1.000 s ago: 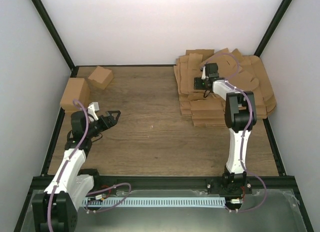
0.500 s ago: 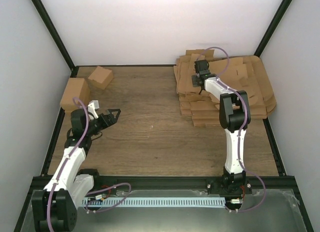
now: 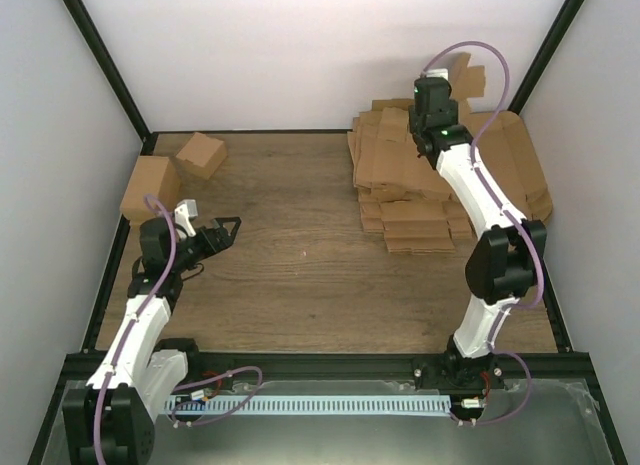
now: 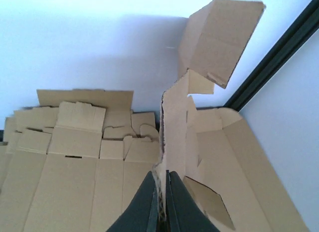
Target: Fold the paper box
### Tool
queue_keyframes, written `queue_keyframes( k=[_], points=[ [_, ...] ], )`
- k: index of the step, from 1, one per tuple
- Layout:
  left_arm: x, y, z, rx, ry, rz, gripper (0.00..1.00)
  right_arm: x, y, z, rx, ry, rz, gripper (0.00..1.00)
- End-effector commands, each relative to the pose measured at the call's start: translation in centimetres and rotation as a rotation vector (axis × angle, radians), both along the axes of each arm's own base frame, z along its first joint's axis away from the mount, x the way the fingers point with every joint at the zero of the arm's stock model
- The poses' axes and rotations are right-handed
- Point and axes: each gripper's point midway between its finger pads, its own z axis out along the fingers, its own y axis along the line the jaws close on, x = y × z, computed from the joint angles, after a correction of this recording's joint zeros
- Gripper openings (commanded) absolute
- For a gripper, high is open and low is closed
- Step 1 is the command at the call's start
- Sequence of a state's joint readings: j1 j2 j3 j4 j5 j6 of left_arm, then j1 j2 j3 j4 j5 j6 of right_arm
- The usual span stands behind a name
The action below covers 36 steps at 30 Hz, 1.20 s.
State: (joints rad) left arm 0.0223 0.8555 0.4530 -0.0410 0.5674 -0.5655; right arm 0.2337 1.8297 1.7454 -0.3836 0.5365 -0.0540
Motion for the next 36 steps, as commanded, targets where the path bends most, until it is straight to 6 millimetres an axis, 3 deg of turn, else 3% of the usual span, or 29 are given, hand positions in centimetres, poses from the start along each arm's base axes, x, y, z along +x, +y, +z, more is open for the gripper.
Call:
queue_keyframes(
  k=[1,5,7,8,11,14,18,21,23,26,27,30,36],
  points=[
    [0.1,-0.4,2.0,-0.003,-0.048,-0.025,1.0,-3.1,2.5,5.7,-0.049,-0.073,0.013,0.01],
    [0.1,-0.4,2.7,-0.006,-0.053,-0.025,1.0,-6.3,8.3,9.1,-0.042,-0.137,0.167,0.01],
    [0.2,-0.4,3.4,-0.006,-0.063,-0.024,1.0,-8.6,12.6,10.2,-0.052,-0.16,0.288,0.01],
    [0.2,-0.4,3.7,-0.006,-0.065,-0.023,1.0,-9.3,13.8,10.7,-0.06,-0.169,0.325,0.01],
    [0.2,-0.2,4.9,-0.002,-0.071,-0.011,1.0,-12.8,20.5,10.8,-0.086,-0.162,0.5,0.01],
    [0.4,1.2,5.4,0.035,-0.035,0.075,1.0,-16.5,26.1,8.5,-0.116,-0.106,0.649,0.01],
    [0.3,3.4,5.4,0.083,0.042,0.208,1.0,-21.9,30.9,2.1,-0.129,-0.002,0.813,0.01],
    [0.2,3.9,5.3,0.076,0.078,0.248,1.0,-25.6,32.8,-3.6,-0.111,0.083,0.949,0.02],
    [0.1,3.8,4.5,0.051,0.12,0.252,1.0,-27.6,33.4,-7.0,-0.074,0.151,1.033,0.1],
    [0.0,3.4,2.3,0.028,0.186,0.239,1.0,-30.0,33.6,-10.1,-0.012,0.218,1.139,0.52],
    [-0.1,3.3,1.5,0.029,0.201,0.235,1.0,-30.5,33.4,-10.6,0.005,0.226,1.156,0.62],
    [-0.6,3.4,-1.0,0.04,0.251,0.236,1.0,-31.8,32.8,-11.0,0.053,0.228,1.193,0.76],
    [-1.3,2.8,-5.0,0.035,0.347,0.2,1.0,-32.9,32.7,-11.1,0.161,0.279,1.237,0.84]
  ],
)
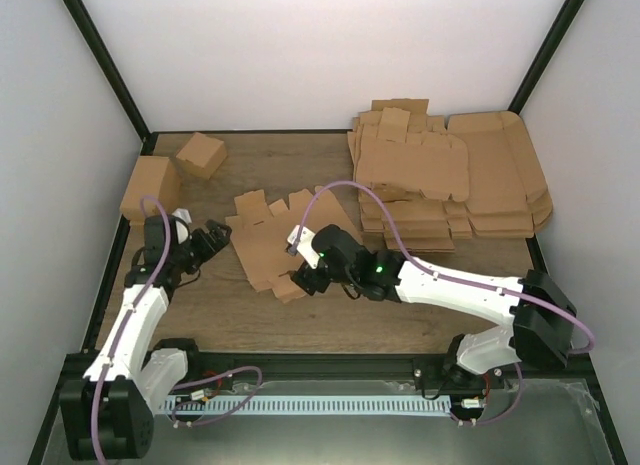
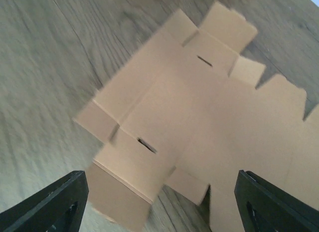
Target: Fold the paper box
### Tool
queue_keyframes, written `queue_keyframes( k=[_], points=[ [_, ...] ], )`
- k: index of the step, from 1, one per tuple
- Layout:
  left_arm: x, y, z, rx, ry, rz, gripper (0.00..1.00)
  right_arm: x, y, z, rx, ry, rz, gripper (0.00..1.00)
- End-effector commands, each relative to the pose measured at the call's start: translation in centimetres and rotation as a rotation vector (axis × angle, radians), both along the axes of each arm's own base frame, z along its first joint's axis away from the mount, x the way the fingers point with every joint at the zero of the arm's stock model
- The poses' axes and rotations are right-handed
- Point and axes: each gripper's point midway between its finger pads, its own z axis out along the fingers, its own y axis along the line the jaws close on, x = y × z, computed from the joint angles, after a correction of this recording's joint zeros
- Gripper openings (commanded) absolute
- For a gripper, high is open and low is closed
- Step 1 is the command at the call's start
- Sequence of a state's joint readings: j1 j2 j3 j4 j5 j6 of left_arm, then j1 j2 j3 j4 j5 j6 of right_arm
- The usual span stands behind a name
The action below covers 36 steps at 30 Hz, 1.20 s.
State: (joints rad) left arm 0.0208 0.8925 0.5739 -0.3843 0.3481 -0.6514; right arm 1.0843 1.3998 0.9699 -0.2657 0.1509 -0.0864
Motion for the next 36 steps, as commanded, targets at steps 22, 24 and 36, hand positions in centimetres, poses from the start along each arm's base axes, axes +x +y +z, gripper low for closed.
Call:
queue_keyframes(
  k=[22,24,36],
  points=[
    [1.2,-4.0,-10.7,-0.141,0.222,-0.171,0.68,6.0,-2.3,0.8,0.416,0.483,-0.262,0.85],
    [1.5,-4.3,-11.0,-0.148,0.227,-0.179,0.64,5.9,-2.4,2.4,0.456,0.485,-0.269,0.9],
    [2.6,-4.3,-10.2,-0.102,0.2,-0.224,0.04,0.7,-1.8,18.0,0.832,0.644,-0.064,1.0]
  ],
)
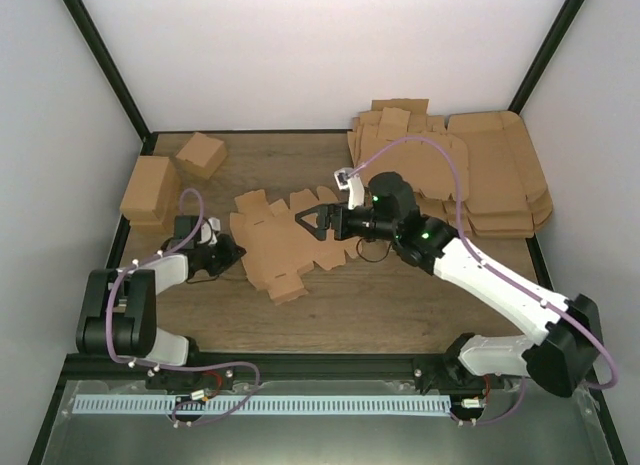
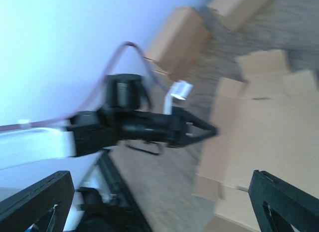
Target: Fold the paper box
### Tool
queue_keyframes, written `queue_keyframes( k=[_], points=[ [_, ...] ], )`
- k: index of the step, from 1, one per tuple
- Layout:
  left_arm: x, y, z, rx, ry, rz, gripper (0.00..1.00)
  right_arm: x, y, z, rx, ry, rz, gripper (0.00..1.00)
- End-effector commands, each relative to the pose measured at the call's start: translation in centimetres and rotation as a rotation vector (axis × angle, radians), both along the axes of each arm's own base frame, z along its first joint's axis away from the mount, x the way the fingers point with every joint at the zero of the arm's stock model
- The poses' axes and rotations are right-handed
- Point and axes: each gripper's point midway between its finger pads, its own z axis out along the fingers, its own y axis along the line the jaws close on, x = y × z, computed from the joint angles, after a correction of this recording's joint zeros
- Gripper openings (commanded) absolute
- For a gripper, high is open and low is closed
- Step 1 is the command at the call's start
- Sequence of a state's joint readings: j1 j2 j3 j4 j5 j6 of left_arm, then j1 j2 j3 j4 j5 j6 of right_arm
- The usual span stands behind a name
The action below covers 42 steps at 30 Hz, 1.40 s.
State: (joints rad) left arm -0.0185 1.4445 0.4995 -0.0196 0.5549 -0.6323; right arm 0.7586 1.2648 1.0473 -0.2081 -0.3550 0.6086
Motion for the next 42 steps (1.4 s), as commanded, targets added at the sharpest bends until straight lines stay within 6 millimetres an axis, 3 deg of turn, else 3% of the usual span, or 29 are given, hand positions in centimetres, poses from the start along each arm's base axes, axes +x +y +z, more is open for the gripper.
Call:
queue_keyframes(
  k=[1,6,9,16,25,30,36,42],
  points=[
    [1.1,0.1,1.8,0.04,-0.069,-0.039,0.04,-3.9,0.8,8.9,0.265,-0.012,0.163,1.0],
    [0.9,0.6,3.3,0.096,-0.086,-0.057,0.04,-5.8,-0.1,13.6,0.412,0.049,0.185,1.0],
    [0.6,0.6,4.2,0.1,-0.107,-0.064,0.04,-7.2,-0.2,15.2,0.467,0.038,0.259,1.0],
    [0.6,0.1,6.2,0.072,-0.158,-0.078,0.04,-8.2,0.1,14.3,0.479,0.006,0.336,1.0],
    [0.2,0.8,6.4,0.145,-0.084,-0.111,0.04,-9.9,-0.8,15.3,0.537,-0.017,0.379,1.0],
    [0.4,-0.1,6.3,0.17,-0.047,-0.145,0.04,-10.0,-1.0,15.1,0.524,-0.03,0.38,1.0],
    [1.0,-0.9,4.4,0.402,0.066,-0.257,0.04,-10.6,-0.9,14.3,0.522,-0.035,0.421,1.0],
    [2.4,0.0,5.1,0.626,0.119,-0.318,0.04,-10.3,-1.1,15.1,0.498,-0.068,0.396,1.0]
  ],
)
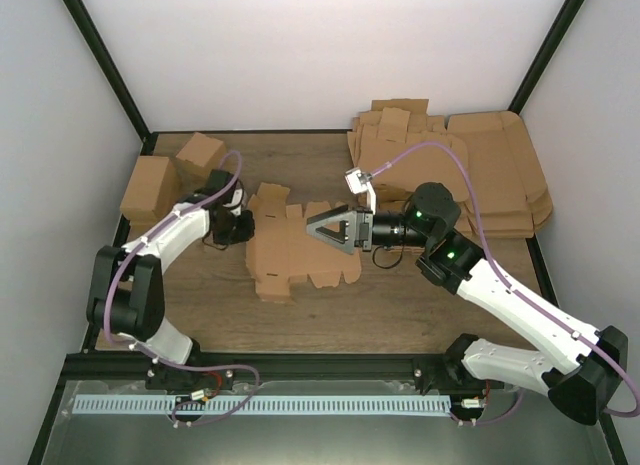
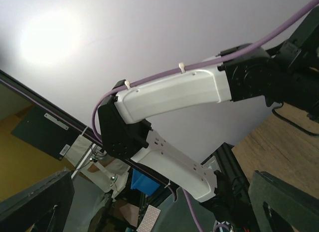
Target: Fold the paper box
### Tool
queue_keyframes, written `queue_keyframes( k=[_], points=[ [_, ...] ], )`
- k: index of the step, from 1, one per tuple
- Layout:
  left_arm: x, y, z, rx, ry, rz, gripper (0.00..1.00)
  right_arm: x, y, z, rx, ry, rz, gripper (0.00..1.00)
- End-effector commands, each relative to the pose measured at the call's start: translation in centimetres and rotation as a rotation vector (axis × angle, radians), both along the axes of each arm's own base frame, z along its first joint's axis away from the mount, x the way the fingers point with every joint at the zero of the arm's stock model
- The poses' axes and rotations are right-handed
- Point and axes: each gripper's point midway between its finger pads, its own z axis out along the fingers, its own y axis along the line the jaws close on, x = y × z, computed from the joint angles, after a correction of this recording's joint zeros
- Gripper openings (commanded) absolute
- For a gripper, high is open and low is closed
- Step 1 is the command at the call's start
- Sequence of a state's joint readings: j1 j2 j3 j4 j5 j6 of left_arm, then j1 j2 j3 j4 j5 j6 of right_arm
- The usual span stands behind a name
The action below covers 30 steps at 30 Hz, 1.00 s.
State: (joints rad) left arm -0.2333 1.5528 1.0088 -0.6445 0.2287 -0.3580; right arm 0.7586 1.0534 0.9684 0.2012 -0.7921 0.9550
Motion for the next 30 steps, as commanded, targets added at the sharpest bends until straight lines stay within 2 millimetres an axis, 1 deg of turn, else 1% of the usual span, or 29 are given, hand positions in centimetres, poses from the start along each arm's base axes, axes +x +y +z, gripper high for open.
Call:
queue_keyframes(
  k=[1,5,9,15,20,25,30],
  points=[
    [0.1,2.1,0.6,0.248,0.031,-0.058,0.04,-0.6,-0.6,2.1,0.019,-0.072,-0.007,1.0],
    [1.0,1.8,1.1,0.424,0.023,-0.133,0.04,-0.5,-0.7,2.1,0.018,-0.061,-0.018,1.0],
    [1.7,0.6,1.7,0.547,-0.012,-0.2,0.04,-0.6,-0.6,2.1,0.015,-0.047,-0.005,1.0],
    [2.6,-0.9,3.2,0.577,-0.079,-0.242,0.04,-0.5,-0.4,2.3,0.011,-0.048,-0.001,1.0],
    [3.0,-0.9,4.2,0.682,-0.114,-0.263,0.04,-0.3,-0.2,2.2,0.004,-0.045,0.002,1.0],
    [3.1,-1.6,4.7,0.721,-0.147,-0.278,0.04,-0.3,-0.1,2.2,0.002,-0.047,0.006,0.99],
    [3.3,-1.7,5.6,0.735,-0.178,-0.27,0.04,-0.1,0.0,2.2,0.0,-0.042,0.004,0.99]
  ],
)
